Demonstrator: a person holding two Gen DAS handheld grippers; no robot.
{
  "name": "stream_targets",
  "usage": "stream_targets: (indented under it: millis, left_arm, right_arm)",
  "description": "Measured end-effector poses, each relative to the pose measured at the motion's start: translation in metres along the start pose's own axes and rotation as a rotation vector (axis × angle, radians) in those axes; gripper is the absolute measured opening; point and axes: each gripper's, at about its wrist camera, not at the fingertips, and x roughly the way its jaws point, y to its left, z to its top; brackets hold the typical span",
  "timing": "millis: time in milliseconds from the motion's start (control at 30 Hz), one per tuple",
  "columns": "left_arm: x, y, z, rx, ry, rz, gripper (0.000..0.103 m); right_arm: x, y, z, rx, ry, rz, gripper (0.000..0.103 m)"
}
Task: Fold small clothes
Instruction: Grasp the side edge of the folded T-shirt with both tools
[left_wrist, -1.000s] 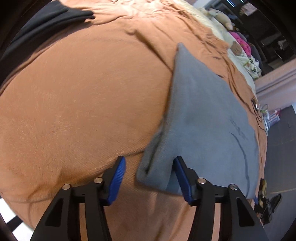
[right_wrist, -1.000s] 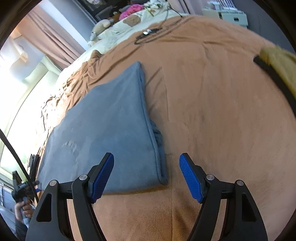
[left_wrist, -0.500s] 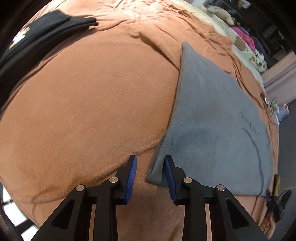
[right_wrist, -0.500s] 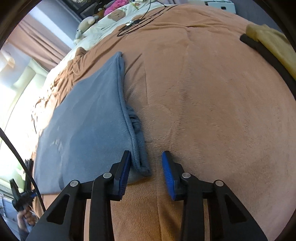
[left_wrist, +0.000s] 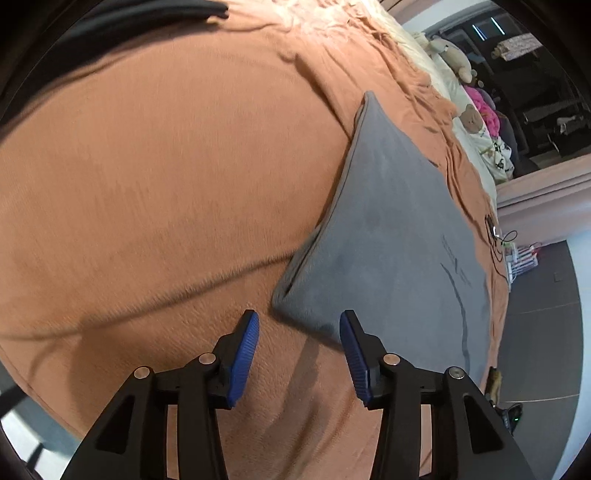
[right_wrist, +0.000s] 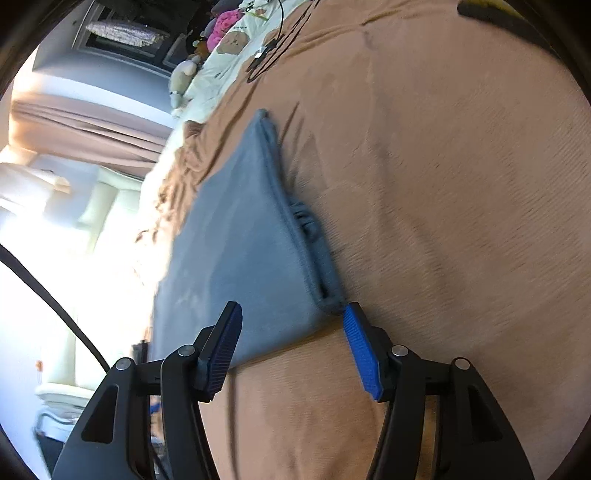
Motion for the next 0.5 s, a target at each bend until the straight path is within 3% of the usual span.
stream_targets:
  millis: [333,500]
  left_arm:
    - [0.006,0.006,-0.009,-0.101,0.022,-0.073,0.048]
    - [0.009,0.01,-0.004,-0.147,-0.014,-0.09,0.048]
  right_arm:
    - [0.019,-0.04,0.018,0.133,0.082,0.127,0.055]
    - [0.025,-0.044,0.024,0.122,0.092,0.122,0.055]
